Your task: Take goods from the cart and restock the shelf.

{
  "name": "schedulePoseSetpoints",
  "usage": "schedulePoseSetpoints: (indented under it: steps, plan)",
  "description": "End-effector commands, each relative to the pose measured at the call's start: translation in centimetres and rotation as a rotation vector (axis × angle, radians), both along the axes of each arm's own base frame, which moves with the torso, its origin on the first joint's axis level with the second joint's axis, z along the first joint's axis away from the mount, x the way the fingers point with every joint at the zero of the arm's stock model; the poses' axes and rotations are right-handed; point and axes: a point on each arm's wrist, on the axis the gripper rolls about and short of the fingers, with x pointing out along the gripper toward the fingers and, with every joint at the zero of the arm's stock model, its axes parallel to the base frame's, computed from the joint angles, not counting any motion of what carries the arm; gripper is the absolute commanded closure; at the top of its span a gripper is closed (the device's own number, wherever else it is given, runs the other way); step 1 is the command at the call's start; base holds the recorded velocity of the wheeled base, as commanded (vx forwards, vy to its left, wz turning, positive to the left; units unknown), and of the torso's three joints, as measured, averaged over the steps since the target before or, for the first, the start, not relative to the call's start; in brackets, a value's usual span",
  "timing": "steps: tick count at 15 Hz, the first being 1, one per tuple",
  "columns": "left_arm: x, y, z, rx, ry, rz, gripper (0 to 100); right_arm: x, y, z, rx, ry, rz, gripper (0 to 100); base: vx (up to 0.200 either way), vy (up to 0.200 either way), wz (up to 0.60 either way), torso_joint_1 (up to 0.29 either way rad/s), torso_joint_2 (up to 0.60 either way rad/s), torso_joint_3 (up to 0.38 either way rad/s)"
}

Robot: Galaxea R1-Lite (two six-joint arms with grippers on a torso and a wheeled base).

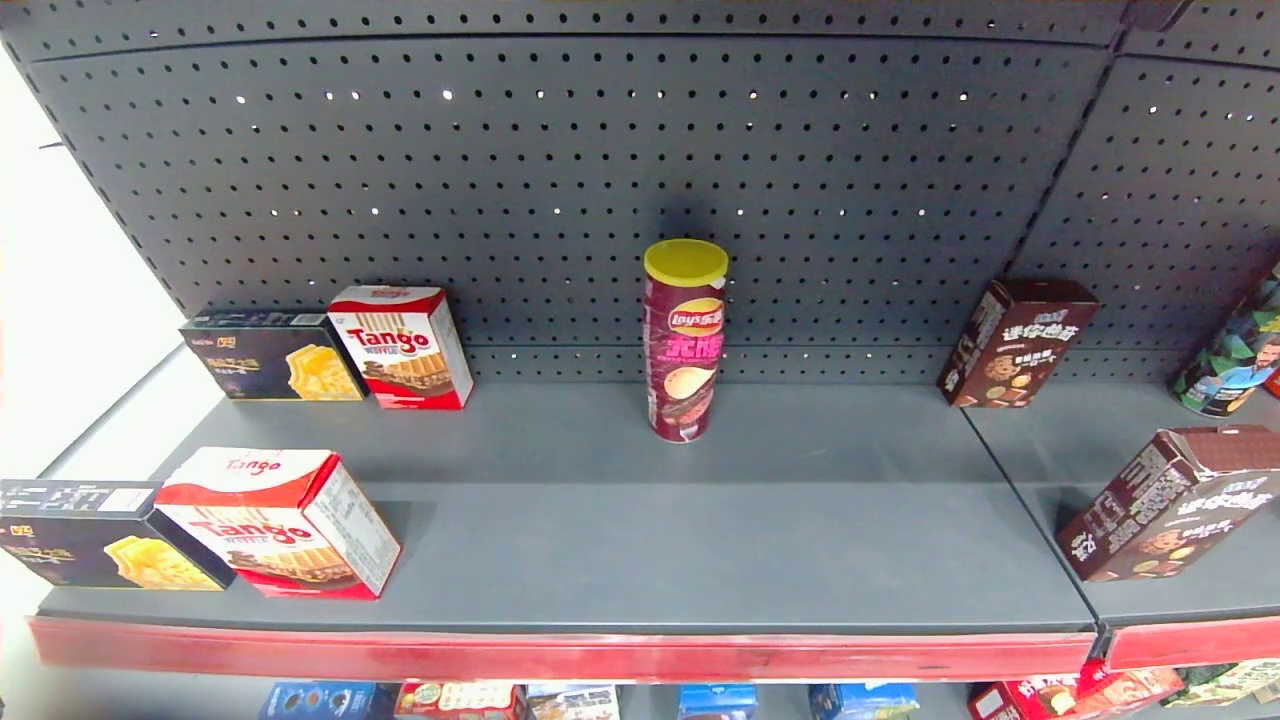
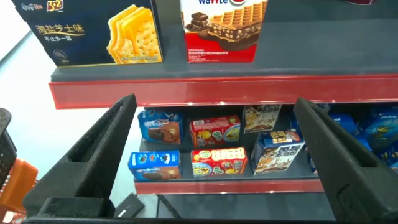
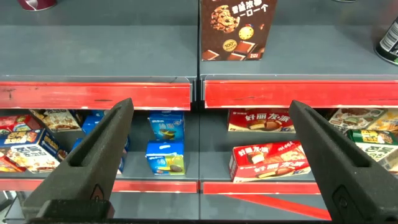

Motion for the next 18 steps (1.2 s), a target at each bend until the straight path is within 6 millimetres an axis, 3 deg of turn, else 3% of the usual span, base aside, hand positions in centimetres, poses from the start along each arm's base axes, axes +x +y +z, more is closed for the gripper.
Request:
schedulePoseSetpoints:
  steps: [1, 15, 18]
  plan:
    - [0.00, 0.00, -0.01, -0.001, 0.000, 0.001, 0, 0.01, 0.00, 0.01, 0.001, 0.001, -0.001, 0, 0.000, 0.000, 0.60, 0.002, 0.01, 0.002]
    - [0.00, 0.00, -0.01, -0.003, 0.000, 0.002, 0, 0.01, 0.00, 0.01, 0.001, 0.001, -0.004, 0, 0.000, 0.000, 0.60, 0.003, 0.01, 0.000]
    - [0.00, 0.00, -0.01, -0.003, 0.000, 0.002, 0, 0.01, -0.01, 0.01, 0.001, 0.001, -0.004, 0, 0.000, 0.000, 0.00, 0.000, 0.00, 0.000]
